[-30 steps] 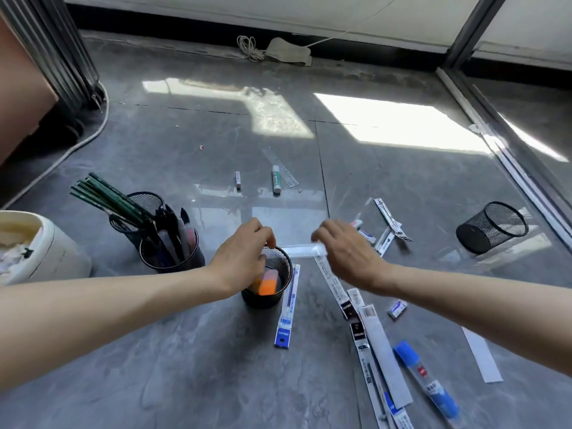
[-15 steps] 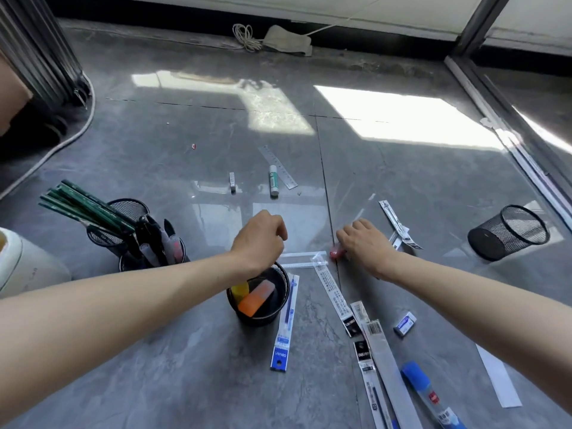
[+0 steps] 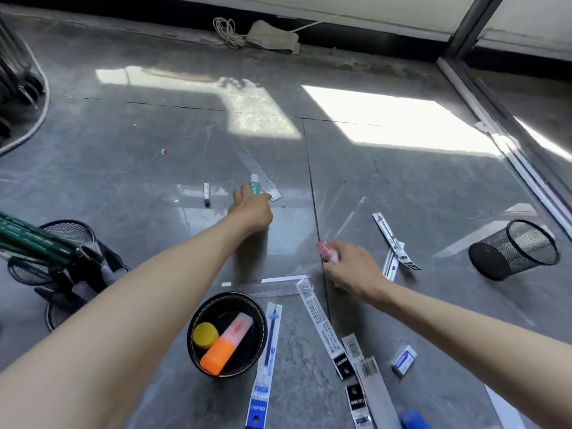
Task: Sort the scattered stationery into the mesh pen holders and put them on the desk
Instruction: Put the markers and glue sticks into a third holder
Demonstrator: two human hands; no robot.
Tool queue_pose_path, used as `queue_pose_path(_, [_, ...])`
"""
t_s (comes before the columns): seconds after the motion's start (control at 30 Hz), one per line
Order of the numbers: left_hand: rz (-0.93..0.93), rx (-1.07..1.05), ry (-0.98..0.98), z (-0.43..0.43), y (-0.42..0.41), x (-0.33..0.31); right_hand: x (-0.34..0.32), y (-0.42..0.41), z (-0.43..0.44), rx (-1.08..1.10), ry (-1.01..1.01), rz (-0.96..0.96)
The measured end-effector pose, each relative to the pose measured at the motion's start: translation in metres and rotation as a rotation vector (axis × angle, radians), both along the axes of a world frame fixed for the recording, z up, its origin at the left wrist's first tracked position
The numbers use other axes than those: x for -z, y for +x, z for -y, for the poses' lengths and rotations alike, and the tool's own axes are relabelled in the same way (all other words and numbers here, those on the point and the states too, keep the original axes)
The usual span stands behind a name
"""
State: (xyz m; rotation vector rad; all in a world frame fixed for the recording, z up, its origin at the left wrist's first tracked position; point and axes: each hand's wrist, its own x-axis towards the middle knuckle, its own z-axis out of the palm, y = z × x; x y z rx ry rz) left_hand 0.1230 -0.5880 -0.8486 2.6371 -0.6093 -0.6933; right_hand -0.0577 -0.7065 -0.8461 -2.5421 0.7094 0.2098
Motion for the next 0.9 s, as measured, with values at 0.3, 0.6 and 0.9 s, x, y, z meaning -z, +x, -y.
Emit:
queue_pose_path(0.3, [0.148,-0.177,-0.088,0.001,-0.022,-0.011,-0.012,0.004,-0.006,0.654,0.829,0.171])
queue_pose_path(0.6, [-0.575,-0.119,-0.493,0.002,-0.108,-0.074,-0.051,0.011,-0.026,0.708,1.476,0.327])
queue_pose_path(0.9, [-0.546,0.069,-0.453,-0.028,-0.175,-0.092,-0.083,-0.054,-0.041,0.602,0.826,0.011])
